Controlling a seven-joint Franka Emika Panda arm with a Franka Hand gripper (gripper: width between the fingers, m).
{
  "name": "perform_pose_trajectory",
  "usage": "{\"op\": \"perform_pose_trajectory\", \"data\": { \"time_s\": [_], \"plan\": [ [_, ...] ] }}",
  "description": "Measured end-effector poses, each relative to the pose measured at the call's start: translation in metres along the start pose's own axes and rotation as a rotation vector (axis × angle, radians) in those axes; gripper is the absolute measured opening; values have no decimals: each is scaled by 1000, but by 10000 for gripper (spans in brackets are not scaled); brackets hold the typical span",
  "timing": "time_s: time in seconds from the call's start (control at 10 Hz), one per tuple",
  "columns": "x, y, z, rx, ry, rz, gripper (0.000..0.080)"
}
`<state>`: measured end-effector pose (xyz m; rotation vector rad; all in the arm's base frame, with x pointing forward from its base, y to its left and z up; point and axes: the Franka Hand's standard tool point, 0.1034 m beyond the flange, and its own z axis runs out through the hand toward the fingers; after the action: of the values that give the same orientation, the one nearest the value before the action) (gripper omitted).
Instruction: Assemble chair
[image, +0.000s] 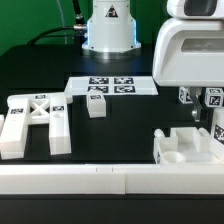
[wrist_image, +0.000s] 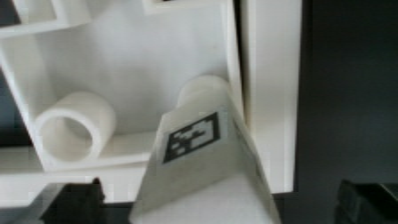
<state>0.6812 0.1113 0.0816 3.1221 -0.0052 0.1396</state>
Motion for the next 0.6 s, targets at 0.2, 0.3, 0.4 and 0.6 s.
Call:
{"op": "perform_pose_trajectory", "data": {
  "time_s": [0.2,0.3,0.4,0.6],
  "plan": [
    [0,1,0,-9,0,-114,649],
    [0,2,1,-13,-1,-176,526],
    [0,3,1,-18,-1,-222,526],
    [0,3,1,-18,0,-201,294]
  ]
}}
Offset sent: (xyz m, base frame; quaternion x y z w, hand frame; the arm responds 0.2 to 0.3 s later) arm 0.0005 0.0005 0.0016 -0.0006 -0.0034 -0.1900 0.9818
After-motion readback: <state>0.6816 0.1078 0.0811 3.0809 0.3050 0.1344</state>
